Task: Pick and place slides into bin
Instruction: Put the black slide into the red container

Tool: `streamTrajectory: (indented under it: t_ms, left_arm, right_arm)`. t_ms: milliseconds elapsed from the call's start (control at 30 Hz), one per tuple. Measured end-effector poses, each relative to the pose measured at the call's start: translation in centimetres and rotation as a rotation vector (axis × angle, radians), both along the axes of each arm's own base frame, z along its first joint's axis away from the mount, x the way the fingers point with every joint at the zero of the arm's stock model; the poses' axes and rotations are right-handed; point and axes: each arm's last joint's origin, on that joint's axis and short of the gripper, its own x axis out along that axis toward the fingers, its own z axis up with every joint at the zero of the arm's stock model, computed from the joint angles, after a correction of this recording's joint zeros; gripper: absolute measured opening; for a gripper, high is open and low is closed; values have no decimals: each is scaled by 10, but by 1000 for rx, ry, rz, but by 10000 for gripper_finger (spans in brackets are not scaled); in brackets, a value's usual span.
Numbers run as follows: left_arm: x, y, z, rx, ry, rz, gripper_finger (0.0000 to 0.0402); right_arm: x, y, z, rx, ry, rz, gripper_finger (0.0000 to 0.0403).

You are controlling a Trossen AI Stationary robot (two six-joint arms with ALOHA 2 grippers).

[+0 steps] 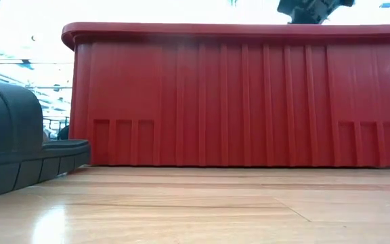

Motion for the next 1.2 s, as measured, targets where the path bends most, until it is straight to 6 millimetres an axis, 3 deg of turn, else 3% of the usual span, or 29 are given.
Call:
streamTrajectory:
  t_ms: [133, 400, 667, 1200]
  left_arm:
    - [0, 1, 0, 8, 4, 15, 170]
    - [0, 1, 0, -11, 1, 27, 170]
    - [1, 1, -1, -19, 4, 59, 170]
    - [1, 2, -1, -81, 3, 124, 170]
  right_arm:
    - [-11, -1, -14, -44, -18, -14, 1]
    - [-33, -7, -39, -8, 119, 7, 1]
    - [-27, -18, -68, -12, 341, 176, 1]
    - [-12, -50, -99, 10, 398, 195, 1]
